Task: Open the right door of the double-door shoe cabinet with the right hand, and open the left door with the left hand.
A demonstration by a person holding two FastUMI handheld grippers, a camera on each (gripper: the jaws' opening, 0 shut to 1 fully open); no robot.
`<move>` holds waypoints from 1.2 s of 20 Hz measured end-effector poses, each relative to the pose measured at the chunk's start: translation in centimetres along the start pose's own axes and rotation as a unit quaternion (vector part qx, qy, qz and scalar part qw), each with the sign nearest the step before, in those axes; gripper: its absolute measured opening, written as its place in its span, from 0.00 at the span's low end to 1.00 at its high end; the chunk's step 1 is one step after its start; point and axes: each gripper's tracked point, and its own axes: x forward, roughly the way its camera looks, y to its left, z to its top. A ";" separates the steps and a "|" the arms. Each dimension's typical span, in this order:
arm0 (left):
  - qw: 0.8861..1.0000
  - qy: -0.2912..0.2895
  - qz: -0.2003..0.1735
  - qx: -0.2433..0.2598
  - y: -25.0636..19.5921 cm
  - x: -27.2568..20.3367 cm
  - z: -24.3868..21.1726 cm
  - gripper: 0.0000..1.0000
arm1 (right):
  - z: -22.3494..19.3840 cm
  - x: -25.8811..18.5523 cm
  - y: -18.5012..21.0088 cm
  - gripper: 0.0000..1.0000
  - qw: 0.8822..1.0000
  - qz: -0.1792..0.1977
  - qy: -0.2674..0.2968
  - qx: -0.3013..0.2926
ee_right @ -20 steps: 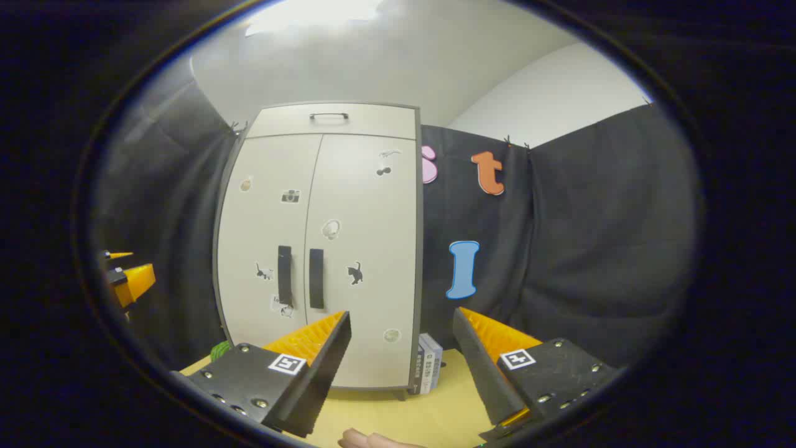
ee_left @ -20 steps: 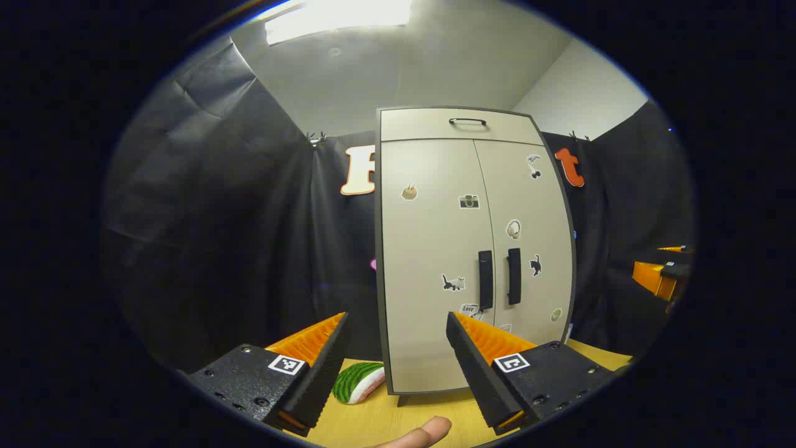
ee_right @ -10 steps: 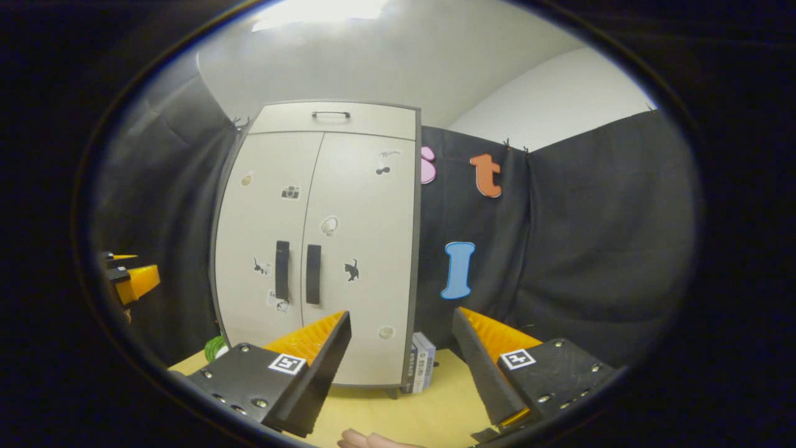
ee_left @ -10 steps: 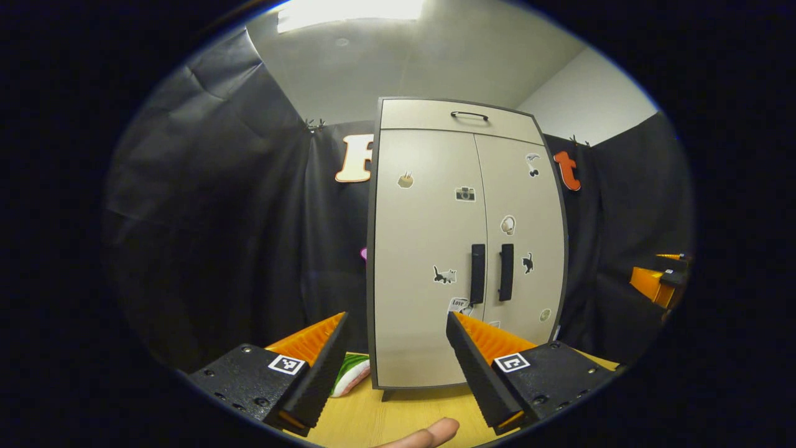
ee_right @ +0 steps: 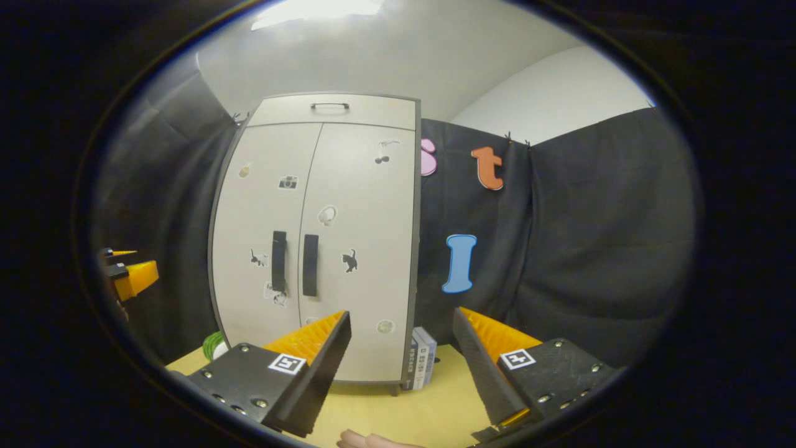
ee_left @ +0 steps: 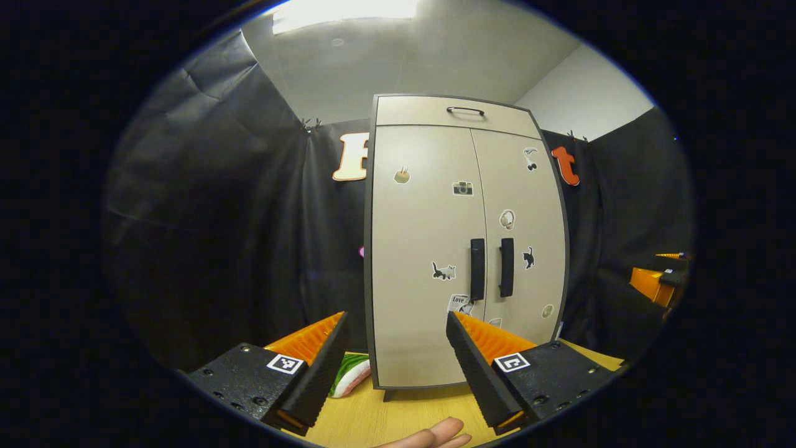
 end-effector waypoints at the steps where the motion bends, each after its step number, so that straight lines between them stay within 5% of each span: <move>1: 1.000 0.000 -0.001 0.001 -0.1 0.1 -0.2 0.96 | -0.3 0.5 0.2 0.98 1.000 0.001 0.003 0.001; 9: 1.000 0.020 -0.018 -0.004 -0.8 0.3 -2.8 0.95 | 0.7 8.3 5.0 0.98 0.998 0.059 -0.022 0.013; 17: 0.999 0.023 -0.022 -0.008 0.1 -2.1 -5.1 0.96 | 0.5 16.4 14.3 0.93 0.994 0.108 -0.005 -0.006; 24: 0.999 0.031 -0.024 -0.016 0.7 -4.1 -7.8 0.96 | -0.8 20.5 18.5 0.95 0.996 0.087 0.008 -0.004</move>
